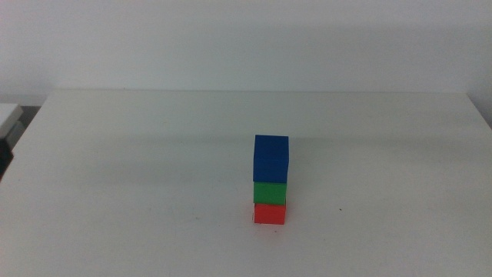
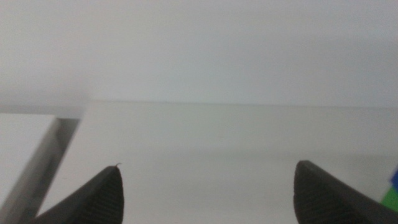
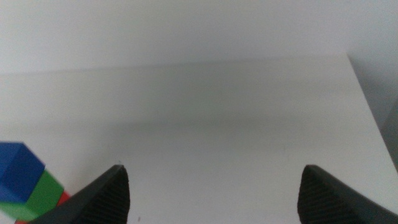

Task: Stack red cubes first, then green, then blue cubes in a specific spot.

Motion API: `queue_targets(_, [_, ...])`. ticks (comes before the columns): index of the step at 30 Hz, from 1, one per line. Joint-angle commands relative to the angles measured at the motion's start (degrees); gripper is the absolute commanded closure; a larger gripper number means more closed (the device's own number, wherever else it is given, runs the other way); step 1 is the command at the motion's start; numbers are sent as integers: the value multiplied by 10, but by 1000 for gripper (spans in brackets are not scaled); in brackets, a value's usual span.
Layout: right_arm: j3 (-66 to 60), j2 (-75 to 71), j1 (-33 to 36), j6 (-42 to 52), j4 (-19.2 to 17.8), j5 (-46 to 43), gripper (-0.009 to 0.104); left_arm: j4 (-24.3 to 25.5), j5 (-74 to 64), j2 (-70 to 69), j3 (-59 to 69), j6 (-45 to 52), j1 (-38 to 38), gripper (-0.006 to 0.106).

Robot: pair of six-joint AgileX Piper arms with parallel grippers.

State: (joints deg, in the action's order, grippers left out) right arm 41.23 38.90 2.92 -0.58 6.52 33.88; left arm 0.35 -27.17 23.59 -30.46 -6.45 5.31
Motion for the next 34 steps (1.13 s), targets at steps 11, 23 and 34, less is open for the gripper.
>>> queue_targets(11, [-330,-307,-46,6,-65,-171,12,0,138,-189,253,-4,-33,7])
queue_targets(23, [-412,-389,-46,6,-76,-189,12,2,170,-236,305,-4,-70,7])
queue_targets(34, [-412,-389,-46,6,-72,-206,12,2,175,-236,305,-4,-70,7])
